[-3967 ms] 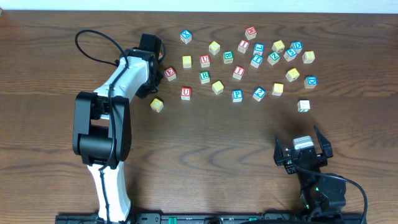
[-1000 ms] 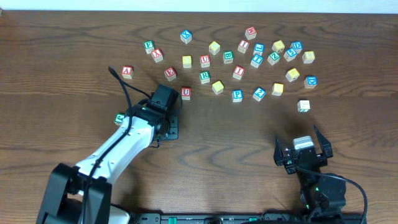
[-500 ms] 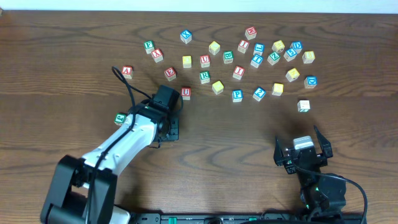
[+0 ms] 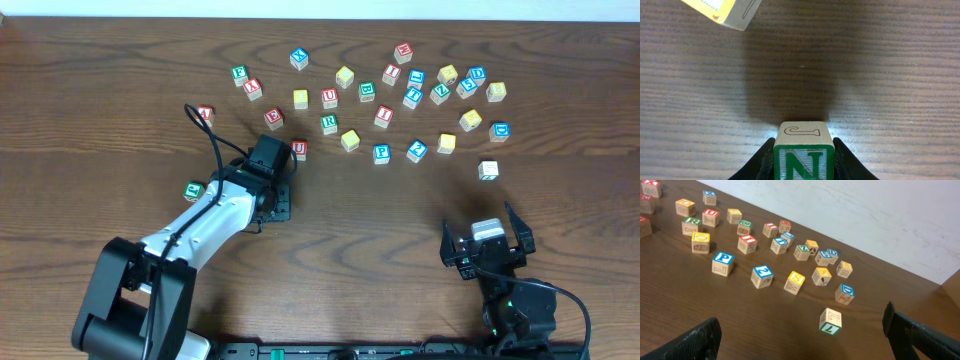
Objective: Spell out NEURIPS
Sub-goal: 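Lower the green N block onto the table and open the left gripper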
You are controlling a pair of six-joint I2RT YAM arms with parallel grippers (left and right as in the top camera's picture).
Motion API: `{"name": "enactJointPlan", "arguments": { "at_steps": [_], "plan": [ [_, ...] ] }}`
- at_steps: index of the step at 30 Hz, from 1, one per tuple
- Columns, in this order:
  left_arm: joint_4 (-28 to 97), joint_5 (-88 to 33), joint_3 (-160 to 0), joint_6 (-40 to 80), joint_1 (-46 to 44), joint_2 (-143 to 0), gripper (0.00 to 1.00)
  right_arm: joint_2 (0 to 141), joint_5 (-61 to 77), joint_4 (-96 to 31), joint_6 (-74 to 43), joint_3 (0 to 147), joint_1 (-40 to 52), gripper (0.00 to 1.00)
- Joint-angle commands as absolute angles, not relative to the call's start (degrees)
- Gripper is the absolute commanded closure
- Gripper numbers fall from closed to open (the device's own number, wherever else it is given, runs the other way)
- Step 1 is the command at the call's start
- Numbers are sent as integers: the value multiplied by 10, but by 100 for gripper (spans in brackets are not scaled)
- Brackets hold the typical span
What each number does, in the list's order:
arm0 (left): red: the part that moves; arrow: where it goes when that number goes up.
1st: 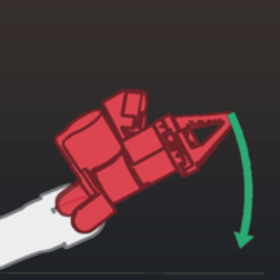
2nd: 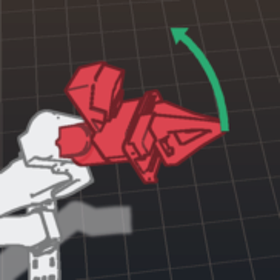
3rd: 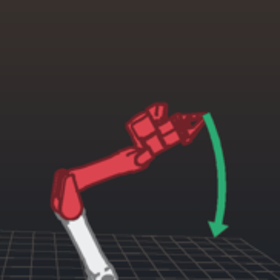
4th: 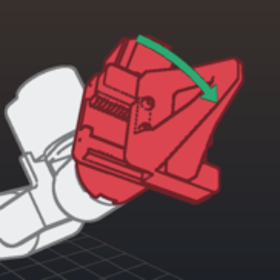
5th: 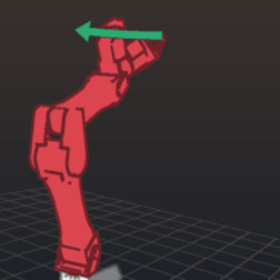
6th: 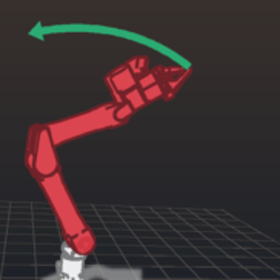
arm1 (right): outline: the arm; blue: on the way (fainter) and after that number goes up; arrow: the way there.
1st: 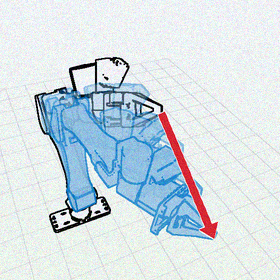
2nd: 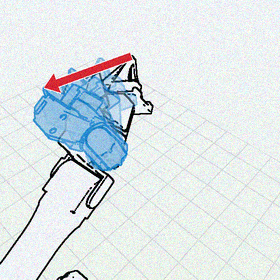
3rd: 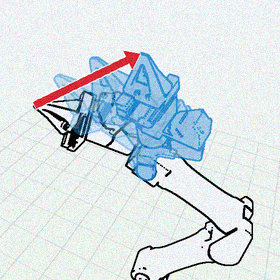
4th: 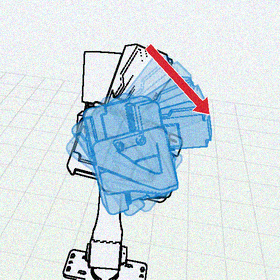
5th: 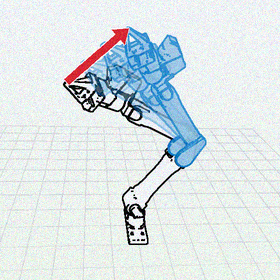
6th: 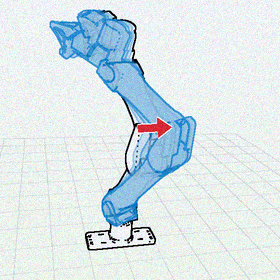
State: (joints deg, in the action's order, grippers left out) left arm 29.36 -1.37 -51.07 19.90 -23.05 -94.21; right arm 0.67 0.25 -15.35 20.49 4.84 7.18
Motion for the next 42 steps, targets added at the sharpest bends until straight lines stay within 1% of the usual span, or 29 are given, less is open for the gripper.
{"name": "enactJointPlan", "arguments": {
  "at_steps": [1, 13, 42],
  "plan": [
    [288, -9, -505, 204, -232, -948, 90, 3, 4, -155, 198, 47, 64, 1],
    [260, -9, -506, 204, -232, -948, 90, 3, 4, -155, 197, 47, 64, 1],
    [237, -9, -509, 176, -232, -963, 90, 3, 4, -155, 198, 47, 64, 1]
  ]
}}
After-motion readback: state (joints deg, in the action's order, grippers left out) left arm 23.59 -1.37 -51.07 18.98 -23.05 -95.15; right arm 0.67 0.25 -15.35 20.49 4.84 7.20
